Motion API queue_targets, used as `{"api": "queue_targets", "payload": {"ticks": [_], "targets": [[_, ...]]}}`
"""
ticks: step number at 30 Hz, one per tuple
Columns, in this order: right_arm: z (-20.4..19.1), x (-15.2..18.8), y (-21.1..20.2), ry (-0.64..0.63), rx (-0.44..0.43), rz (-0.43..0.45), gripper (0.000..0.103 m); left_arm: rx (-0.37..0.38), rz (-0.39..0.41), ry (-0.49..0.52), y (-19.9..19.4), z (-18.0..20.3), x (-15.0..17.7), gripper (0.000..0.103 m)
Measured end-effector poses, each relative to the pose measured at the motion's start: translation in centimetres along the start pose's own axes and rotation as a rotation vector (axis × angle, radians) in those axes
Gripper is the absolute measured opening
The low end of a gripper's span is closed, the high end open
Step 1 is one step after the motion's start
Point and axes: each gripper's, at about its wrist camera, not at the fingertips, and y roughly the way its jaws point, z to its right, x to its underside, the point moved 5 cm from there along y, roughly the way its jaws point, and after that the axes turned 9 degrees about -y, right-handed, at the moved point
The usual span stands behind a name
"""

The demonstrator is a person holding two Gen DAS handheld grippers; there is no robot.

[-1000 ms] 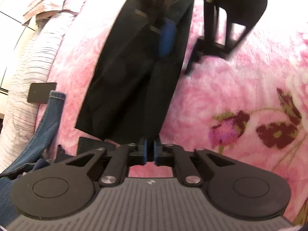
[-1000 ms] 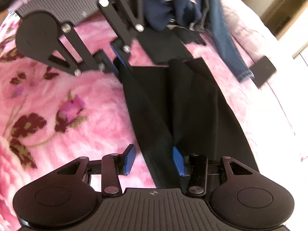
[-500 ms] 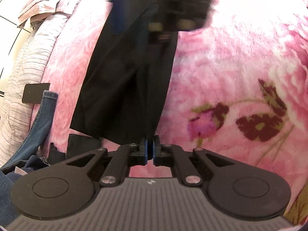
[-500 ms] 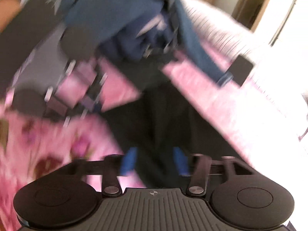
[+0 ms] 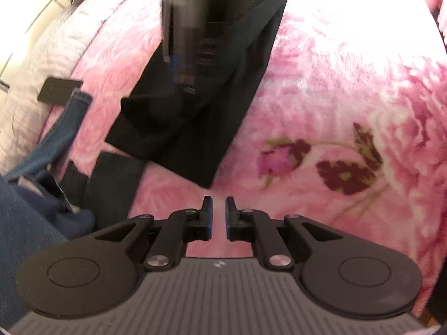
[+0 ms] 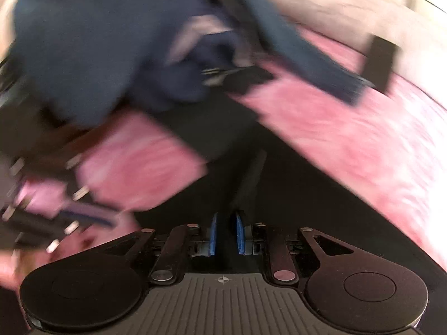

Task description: Fold clothes

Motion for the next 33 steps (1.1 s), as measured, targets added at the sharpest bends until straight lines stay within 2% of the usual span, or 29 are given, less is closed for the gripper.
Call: {"api": "queue_targets", "payload": {"ticks": [2, 4, 6, 14, 18, 19, 21, 22, 27, 31, 33], "targets": [[-2.3, 0.5, 0.0, -0.088, -0.004, -0.011, 0.02, 0.012, -0.01, -0.004, -0.2, 0.4, 0.4, 0.008], [-3.8, 1.3, -0.4, -0.139, 0.018, -0.018, 0.041, 0.02, -0.012, -0.013, -0.3, 0.6, 0.7, 0.008], [-4.8, 2.1, -0.5, -0.154, 0.028, -0.026, 0.049, 0.027, -0.017, -0.023, -0.4, 0.7, 1.0, 0.008], [-7.3, 3.2, 1.4, -0.373, 0.226, -0.052, 0.049, 0.014, -0.018, -0.044, -0.3, 0.2, 1.5, 0.009], [-8.2, 3.2, 3.0, -0.47, 0.28, -0.044, 0.048, 0.002, -0.019, -0.054, -0.4, -0.3, 1.5, 0.009], [-8.2, 3.1, 3.1, -0.465, 0.283, -0.035, 0.032, -0.004, -0.016, -0.054, -0.5, -0.3, 1.4, 0.009], [-7.7, 2.6, 2.7, -0.409, 0.286, -0.021, 0.007, -0.008, -0.005, -0.065, -0.9, -0.6, 1.3, 0.009], [-7.5, 2.4, 2.3, -0.38, 0.291, -0.011, 0.004, -0.009, 0.0, -0.068, -1.0, -0.7, 1.2, 0.01], [-5.5, 0.6, -2.0, -0.179, 0.338, 0.095, 0.002, -0.013, 0.022, -0.046, -1.2, -1.1, -0.2, 0.01], [-0.5, 0.1, -8.6, 0.17, 0.426, 0.231, 0.002, -0.011, 0.077, -0.012, -1.3, -1.2, -3.9, 0.01], [2.2, 1.2, -12.6, 0.32, 0.468, 0.305, 0.002, -0.012, 0.103, 0.016, -1.4, -0.9, -6.5, 0.01]]}}
